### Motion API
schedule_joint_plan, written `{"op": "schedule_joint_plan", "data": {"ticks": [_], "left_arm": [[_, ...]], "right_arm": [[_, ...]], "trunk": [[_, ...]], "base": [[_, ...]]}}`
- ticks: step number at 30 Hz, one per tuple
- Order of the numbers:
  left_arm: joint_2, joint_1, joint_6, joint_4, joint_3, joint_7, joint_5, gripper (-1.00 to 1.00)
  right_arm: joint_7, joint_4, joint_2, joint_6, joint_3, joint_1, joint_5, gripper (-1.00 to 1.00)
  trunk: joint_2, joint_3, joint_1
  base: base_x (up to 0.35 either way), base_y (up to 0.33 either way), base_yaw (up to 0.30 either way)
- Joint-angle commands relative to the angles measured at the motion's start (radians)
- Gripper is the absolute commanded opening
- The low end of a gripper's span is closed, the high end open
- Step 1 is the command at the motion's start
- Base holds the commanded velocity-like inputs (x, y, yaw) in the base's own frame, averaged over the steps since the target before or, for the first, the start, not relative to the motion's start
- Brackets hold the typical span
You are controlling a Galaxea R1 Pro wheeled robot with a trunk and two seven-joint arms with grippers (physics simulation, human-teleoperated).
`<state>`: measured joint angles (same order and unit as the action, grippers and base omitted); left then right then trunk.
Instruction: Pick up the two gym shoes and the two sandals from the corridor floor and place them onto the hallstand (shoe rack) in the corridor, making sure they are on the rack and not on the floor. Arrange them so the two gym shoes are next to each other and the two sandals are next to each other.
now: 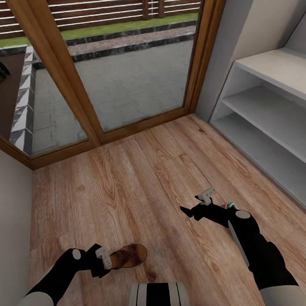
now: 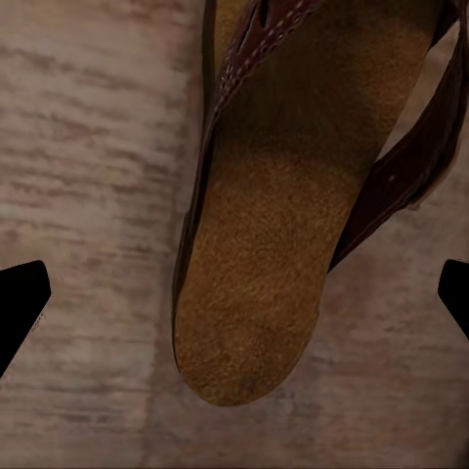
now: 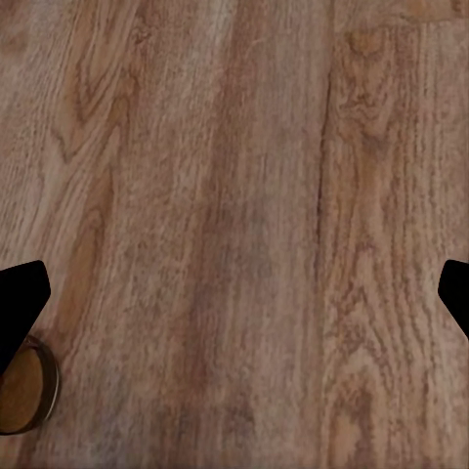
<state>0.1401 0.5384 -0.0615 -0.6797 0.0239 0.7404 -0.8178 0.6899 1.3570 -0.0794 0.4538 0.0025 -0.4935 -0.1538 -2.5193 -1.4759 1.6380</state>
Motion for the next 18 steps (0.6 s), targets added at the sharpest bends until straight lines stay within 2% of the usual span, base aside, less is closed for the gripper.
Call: {"op": "schedule_joint_plan", "data": {"ticks": [1,10,16,18], "left_arm": [[-0.004,0.0,-0.018,-0.01,0.006,0.004,-0.014,1.0],[-0.018,0.0,-0.056,-0.033,0.012,0.004,-0.048,1.0],[-0.021,0.0,-0.063,-0.039,0.013,0.004,-0.055,1.0],[-0.022,0.0,-0.065,-0.04,0.013,0.004,-0.057,1.0]], "right_arm": [[0.005,0.001,0.0,0.003,0.0,0.0,-0.007,1.0],[0.005,0.001,0.0,0.003,0.0,0.0,-0.007,1.0],[0.005,0.002,0.0,0.003,-0.001,0.0,-0.007,1.0],[0.005,0.002,0.0,0.003,-0.001,0.0,-0.007,1.0]], "trunk": [[0.0,-0.001,0.0],[0.0,-0.001,0.0],[0.0,-0.001,0.0],[-0.001,-0.008,0.001]], "base": [[0.0,0.0,0.0],[0.0,0.0,0.0],[0.0,0.0,0.0],[0.0,0.0,0.0]]}}
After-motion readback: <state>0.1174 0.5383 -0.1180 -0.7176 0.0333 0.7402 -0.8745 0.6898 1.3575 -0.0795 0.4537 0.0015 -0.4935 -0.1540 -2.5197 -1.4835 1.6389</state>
